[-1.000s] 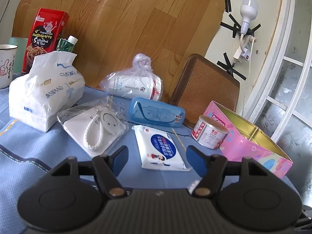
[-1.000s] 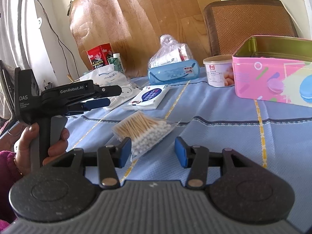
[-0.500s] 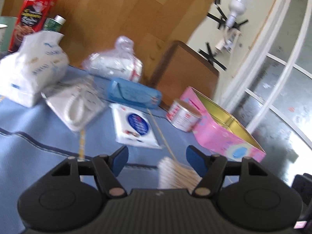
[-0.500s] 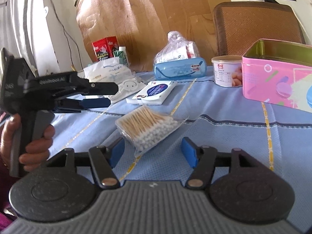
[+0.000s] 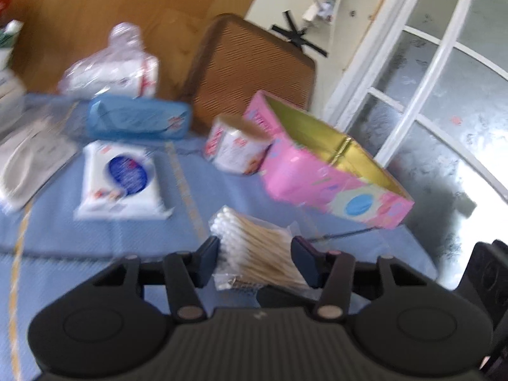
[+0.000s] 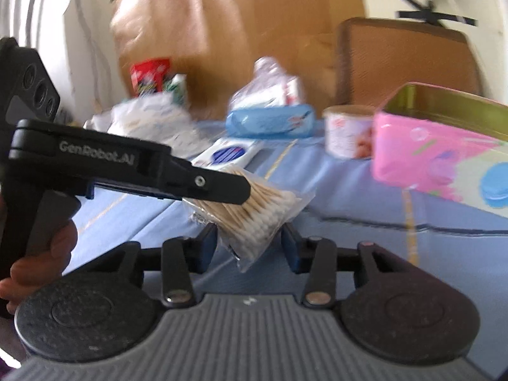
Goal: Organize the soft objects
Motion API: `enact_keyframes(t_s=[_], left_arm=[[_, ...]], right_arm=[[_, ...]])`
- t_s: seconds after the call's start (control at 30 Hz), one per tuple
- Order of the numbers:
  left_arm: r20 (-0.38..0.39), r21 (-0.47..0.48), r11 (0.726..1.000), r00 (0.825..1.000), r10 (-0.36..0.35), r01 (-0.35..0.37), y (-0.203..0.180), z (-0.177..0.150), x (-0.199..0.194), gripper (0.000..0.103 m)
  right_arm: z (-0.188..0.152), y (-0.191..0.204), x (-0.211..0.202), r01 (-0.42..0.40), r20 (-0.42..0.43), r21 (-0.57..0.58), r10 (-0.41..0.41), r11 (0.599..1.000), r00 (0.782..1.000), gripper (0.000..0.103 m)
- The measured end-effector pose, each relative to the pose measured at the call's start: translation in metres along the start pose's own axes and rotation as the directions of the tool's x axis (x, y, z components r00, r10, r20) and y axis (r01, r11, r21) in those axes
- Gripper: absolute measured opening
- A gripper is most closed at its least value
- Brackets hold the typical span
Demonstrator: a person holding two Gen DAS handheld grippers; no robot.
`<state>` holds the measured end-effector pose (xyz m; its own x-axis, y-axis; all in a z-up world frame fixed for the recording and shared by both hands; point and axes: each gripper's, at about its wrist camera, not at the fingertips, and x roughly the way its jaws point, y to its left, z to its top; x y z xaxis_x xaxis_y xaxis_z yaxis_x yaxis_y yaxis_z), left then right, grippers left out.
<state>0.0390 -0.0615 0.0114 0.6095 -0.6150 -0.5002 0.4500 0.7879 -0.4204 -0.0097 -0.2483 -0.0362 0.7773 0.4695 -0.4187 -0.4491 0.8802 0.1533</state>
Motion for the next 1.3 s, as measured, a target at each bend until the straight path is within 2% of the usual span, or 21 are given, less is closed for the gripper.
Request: enact_keyframes(t_s=[0.13, 0.23, 0.4, 0.47, 0.5, 0.53, 0.63, 0.67, 0.7, 0.83, 1.0, 1.17, 1.3], left_arm=[[0.033, 0.109, 0.994, 0.999, -0.035, 0.031, -0.037, 0.025, 0.019, 0.05], [0.056, 0.182, 0.982, 0.996, -0.07, 0.059, -0.068, 0.045, 0.04, 0.05], [0.07, 0.246, 0.964, 0.99, -0.123, 0.103, -0.105, 0.072, 0.087, 0.051], [0.08, 0.277, 0.957, 0.991, -0.111, 0.085, -0.118, 0.081, 0.109, 0.055], [0.075, 0.29, 0.954, 0.992, -0.103, 0.077, -0.122, 0.083, 0.118, 0.061], [0.068, 0.3, 0.952, 0.994, -0.085, 0.061, -0.127, 0.086, 0.129, 0.062], [0.05, 0.296, 0.955, 0.998, -0.04, 0.024, -0.131, 0.085, 0.145, 0.062], [0.046, 0.285, 0.958, 0.998, -0.046, 0.031, -0.129, 0.083, 0.144, 0.062], [0.045, 0.279, 0.959, 0.997, -0.058, 0.044, -0.127, 0.079, 0.14, 0.062], [0.059, 0.295, 0.955, 0.997, -0.045, 0.026, -0.12, 0.065, 0.122, 0.062], [0.085, 0.245, 0.969, 0.995, -0.049, 0.026, -0.096, 0.05, 0.084, 0.062], [0.144, 0.149, 0.989, 0.99, 0.0, -0.022, -0.046, 0.036, 0.029, 0.062], [0.202, 0.051, 0.988, 0.97, 0.133, -0.146, 0.012, 0.021, -0.021, 0.062]], right_arm=[[0.011, -0.019, -0.017, 0.082, 0.104, 0.003, -0.082, 0.997, 0.991, 0.047], [0.025, -0.042, -0.027, 0.159, 0.175, 0.022, -0.161, 0.987, 0.971, 0.047], [0.041, -0.085, -0.036, 0.259, 0.239, 0.075, -0.27, 0.963, 0.933, 0.047], [0.047, -0.101, -0.032, 0.296, 0.248, 0.09, -0.309, 0.951, 0.918, 0.047], [0.05, -0.107, -0.028, 0.323, 0.247, 0.091, -0.335, 0.942, 0.909, 0.048], [0.053, -0.114, -0.02, 0.37, 0.244, 0.086, -0.38, 0.925, 0.892, 0.048], [0.06, -0.139, 0.006, 0.554, 0.196, 0.088, -0.559, 0.828, 0.805, 0.048], [0.058, -0.149, 0.006, 0.57, 0.185, 0.118, -0.582, 0.813, 0.792, 0.048], [0.057, -0.158, 0.004, 0.569, 0.173, 0.158, -0.59, 0.807, 0.788, 0.048], [0.051, -0.162, -0.009, 0.551, 0.188, 0.229, -0.592, 0.802, 0.784, 0.048], [0.043, -0.141, -0.025, 0.488, 0.252, 0.249, -0.543, 0.836, 0.801, 0.048], [0.048, -0.097, -0.027, 0.368, 0.301, 0.189, -0.41, 0.911, 0.861, 0.048], [0.049, -0.054, -0.015, 0.249, 0.282, 0.099, -0.267, 0.963, 0.921, 0.053]])
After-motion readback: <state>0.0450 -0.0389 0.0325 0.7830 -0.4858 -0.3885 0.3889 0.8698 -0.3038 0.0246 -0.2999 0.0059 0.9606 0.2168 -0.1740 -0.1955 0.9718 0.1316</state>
